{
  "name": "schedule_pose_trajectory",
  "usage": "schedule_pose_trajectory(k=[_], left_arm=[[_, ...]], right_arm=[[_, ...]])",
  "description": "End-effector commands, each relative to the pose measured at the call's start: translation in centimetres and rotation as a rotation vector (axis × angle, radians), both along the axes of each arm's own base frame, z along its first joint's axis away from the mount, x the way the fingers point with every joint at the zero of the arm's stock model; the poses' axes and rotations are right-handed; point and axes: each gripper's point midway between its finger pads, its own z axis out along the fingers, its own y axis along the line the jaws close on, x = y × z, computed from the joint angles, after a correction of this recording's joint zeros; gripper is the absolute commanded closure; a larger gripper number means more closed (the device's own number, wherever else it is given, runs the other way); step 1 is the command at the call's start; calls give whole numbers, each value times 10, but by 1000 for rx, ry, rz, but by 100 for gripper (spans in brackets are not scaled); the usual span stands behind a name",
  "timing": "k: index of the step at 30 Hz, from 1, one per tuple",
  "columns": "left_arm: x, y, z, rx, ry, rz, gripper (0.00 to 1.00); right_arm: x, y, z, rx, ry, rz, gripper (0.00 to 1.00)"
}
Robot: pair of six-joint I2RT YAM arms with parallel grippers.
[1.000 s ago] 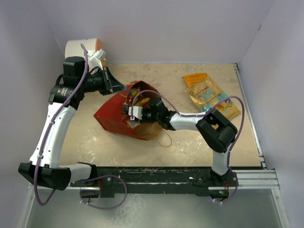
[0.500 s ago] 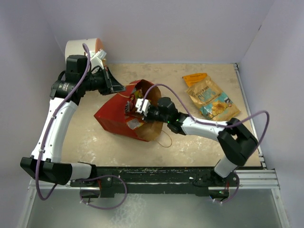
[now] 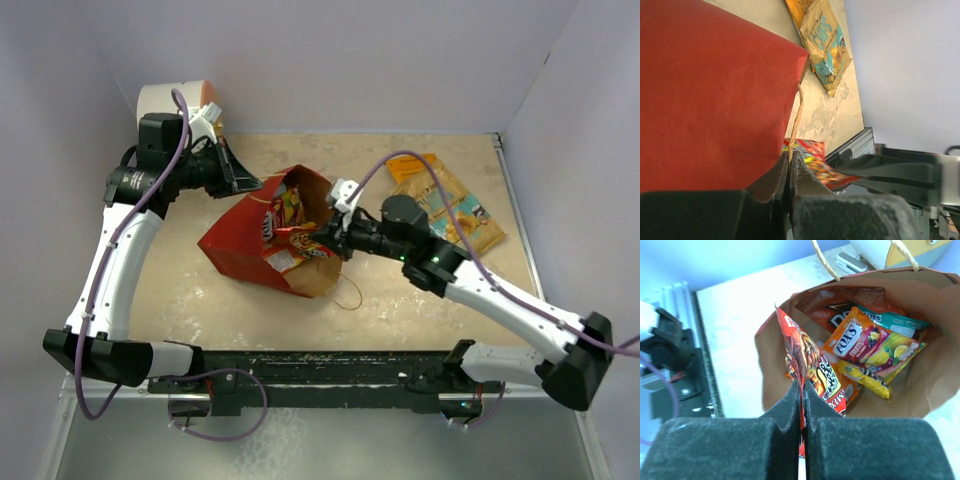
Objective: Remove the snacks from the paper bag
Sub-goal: Take out the snack from the paper bag, then place the snack at the center of the board.
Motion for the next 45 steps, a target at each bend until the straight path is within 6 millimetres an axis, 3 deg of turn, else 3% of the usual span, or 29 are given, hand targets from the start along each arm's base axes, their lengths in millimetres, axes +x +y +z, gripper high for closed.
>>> schedule_pose_trajectory(k=[1, 3, 7, 11, 14, 16, 19, 22, 28, 33, 36, 40, 42, 45], left_arm=[[-7, 4, 23, -7, -60, 31, 100], [-9, 6, 26, -7, -68, 43, 100], [-14, 10, 33, 2, -98, 59, 100], [-21, 17, 34, 34, -122, 73, 100], [-24, 21, 33, 55, -138, 81, 100], [-24, 22, 33, 62, -151, 82, 100], [-21, 20, 33, 53, -157, 74, 100], [-20, 14, 31, 23, -147, 56, 100], [-32, 4, 22, -40, -93, 6, 100], [-54, -4, 10, -111, -11, -31, 100], [-55, -2, 9, -82, -21, -47, 100], [-42, 2, 17, -38, -80, -22, 100], [-37, 4, 17, -30, -88, -4, 100], [-34, 3, 16, -25, -82, -9, 100]], right_arm=[[-31, -32, 62, 122, 119, -64, 100], [-39, -47, 80, 161, 175, -114, 100], [-33, -98, 109, 226, 213, -372, 100], [-13, -157, 137, 331, 141, -674, 100], [5, -200, 141, 338, 87, -932, 100], [19, -219, 132, 269, 50, -1074, 100], [44, -231, 112, 108, 5, -1191, 100], [78, -249, 73, -82, 24, -1281, 100], [119, -329, 12, -359, 79, -1549, 100], [127, -389, -30, -480, 163, -1703, 100], [138, -396, -59, -509, 202, -1716, 100], [172, -380, -95, -499, 287, -1668, 100], [194, -360, -113, -464, 379, -1591, 97], [224, -306, -123, -344, 525, -1373, 76]])
